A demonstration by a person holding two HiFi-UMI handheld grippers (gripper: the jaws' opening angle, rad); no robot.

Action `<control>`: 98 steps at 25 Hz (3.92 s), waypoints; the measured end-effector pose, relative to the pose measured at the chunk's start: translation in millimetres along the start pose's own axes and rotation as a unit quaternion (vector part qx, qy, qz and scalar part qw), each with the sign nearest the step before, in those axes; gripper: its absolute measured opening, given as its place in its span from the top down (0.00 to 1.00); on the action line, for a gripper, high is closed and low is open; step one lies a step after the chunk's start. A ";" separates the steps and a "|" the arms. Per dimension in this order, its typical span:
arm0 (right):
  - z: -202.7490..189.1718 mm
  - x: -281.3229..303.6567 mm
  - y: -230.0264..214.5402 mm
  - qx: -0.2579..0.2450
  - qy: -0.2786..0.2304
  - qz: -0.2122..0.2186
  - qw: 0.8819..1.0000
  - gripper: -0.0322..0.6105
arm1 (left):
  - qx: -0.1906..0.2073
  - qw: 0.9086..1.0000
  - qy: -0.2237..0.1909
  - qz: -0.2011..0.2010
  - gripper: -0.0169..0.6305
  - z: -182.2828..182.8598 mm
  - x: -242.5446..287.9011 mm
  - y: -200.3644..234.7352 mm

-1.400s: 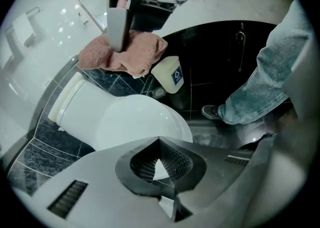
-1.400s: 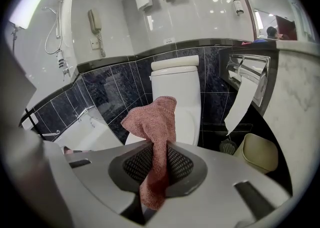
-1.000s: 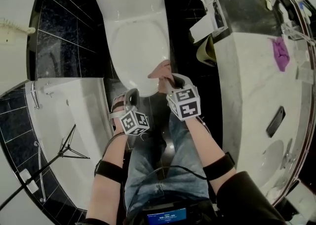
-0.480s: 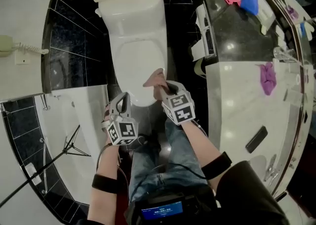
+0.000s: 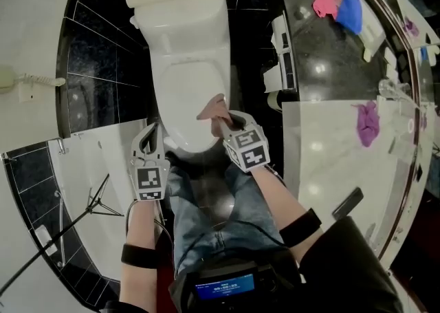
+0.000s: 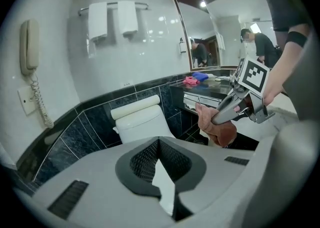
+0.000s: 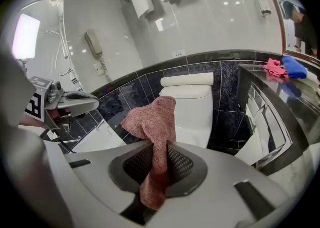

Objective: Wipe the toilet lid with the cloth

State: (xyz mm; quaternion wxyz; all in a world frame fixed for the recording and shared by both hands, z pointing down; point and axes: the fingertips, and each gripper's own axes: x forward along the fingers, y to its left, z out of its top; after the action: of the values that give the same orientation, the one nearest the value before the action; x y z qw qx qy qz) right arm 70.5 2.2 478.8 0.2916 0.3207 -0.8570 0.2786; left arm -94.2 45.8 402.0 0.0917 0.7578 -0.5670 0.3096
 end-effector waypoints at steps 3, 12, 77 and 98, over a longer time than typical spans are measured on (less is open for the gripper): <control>5.1 14.8 2.3 -0.008 0.003 -0.011 1.000 0.83 | 0.000 1.000 -0.011 -0.007 0.96 1.2 8.0 13.7; 13.5 122.0 35.5 -0.066 0.034 -0.018 0.997 0.83 | 0.012 0.999 -0.026 -0.033 0.96 -18.1 40.2 53.1; -65.6 461.1 32.8 -0.270 0.170 0.012 0.948 0.83 | -0.095 0.995 -0.012 0.035 0.96 -155.4 153.2 139.7; -122.6 304.4 -189.3 0.052 0.153 -0.208 0.965 0.83 | -0.092 0.995 -0.009 0.045 0.96 -183.9 137.2 145.3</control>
State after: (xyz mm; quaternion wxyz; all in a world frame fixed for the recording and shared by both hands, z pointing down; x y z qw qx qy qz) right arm 54.7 -155.2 823.1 0.4537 0.4598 -0.7011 0.3021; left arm -271.8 -23.6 595.4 0.1423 0.7229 -0.6271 0.2527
